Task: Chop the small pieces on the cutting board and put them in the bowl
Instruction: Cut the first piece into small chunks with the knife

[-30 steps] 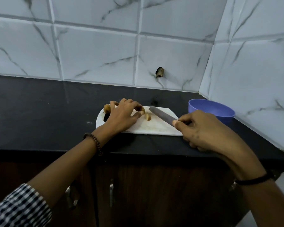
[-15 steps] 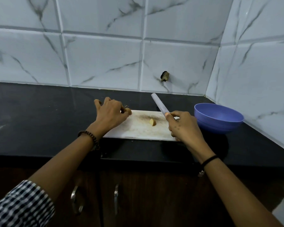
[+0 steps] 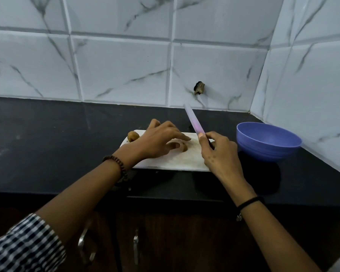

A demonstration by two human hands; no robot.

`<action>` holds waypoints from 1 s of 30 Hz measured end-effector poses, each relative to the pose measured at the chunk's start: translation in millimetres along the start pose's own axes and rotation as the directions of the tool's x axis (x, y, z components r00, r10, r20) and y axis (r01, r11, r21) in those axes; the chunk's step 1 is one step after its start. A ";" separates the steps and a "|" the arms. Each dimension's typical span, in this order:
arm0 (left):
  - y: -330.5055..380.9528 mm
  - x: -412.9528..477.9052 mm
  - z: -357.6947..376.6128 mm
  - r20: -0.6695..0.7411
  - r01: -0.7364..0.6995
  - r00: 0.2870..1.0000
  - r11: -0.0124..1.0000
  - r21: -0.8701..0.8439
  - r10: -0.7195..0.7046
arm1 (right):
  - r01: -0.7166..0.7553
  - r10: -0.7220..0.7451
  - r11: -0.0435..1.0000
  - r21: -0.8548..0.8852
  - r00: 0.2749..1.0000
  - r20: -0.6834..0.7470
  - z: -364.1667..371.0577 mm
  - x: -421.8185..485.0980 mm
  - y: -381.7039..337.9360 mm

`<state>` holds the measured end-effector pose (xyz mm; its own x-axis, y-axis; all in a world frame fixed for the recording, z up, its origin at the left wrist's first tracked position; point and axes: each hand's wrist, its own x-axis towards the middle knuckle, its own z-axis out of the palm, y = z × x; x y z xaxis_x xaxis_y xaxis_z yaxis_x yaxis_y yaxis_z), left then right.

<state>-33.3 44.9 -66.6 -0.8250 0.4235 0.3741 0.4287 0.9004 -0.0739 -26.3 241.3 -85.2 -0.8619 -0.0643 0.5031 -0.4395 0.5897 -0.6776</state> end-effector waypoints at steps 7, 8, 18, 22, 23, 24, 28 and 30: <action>-0.2 0.7 -2.8 -0.064 0.056 0.996 0.997 -0.058 -0.060 | -0.007 0.009 0.999 0.032 0.999 -0.046 -0.7 0.4 2.7; -0.4 -1.8 -3.4 -0.076 0.069 0.994 0.996 -0.060 -0.073 | -0.006 0.008 0.999 0.035 0.999 -0.048 -0.6 0.2 2.9; 2.0 -17.5 -12.4 0.052 0.123 0.992 0.969 -0.213 -0.114 | 0.000 0.000 1.000 0.031 1.000 -0.028 -2.4 -4.1 -2.1; -1.5 -12.7 -11.8 0.068 0.167 0.985 0.965 -0.203 -0.156 | -0.005 0.006 0.999 0.041 1.000 -0.022 -3.2 -5.4 -7.5; -0.6 -12.6 -12.3 0.037 0.194 0.981 0.957 -0.214 -0.191 | -0.006 0.006 0.999 0.043 1.000 -0.014 -4.5 -5.8 -9.0; 0.8 -12.7 -12.1 0.007 0.223 0.974 0.948 -0.226 -0.228 | -0.012 0.012 0.999 0.045 1.000 0.004 -6.1 -6.3 -11.0; 6.8 -16.4 -5.4 -0.059 0.372 0.905 0.852 -0.368 -0.421 | -0.009 0.013 0.999 -0.034 0.993 0.118 -8.1 -9.2 -16.3; 7.1 -17.8 -3.3 -0.080 0.390 0.883 0.819 -0.420 -0.462 | 0.021 0.000 0.993 -0.118 0.984 0.176 -7.5 -11.9 -19.9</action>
<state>-14.3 43.4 -70.8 -0.8974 -0.0495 0.4385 0.1840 0.8612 0.4737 -5.4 236.3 -73.6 -0.8929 -0.2052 0.4008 -0.4247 0.6794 -0.5984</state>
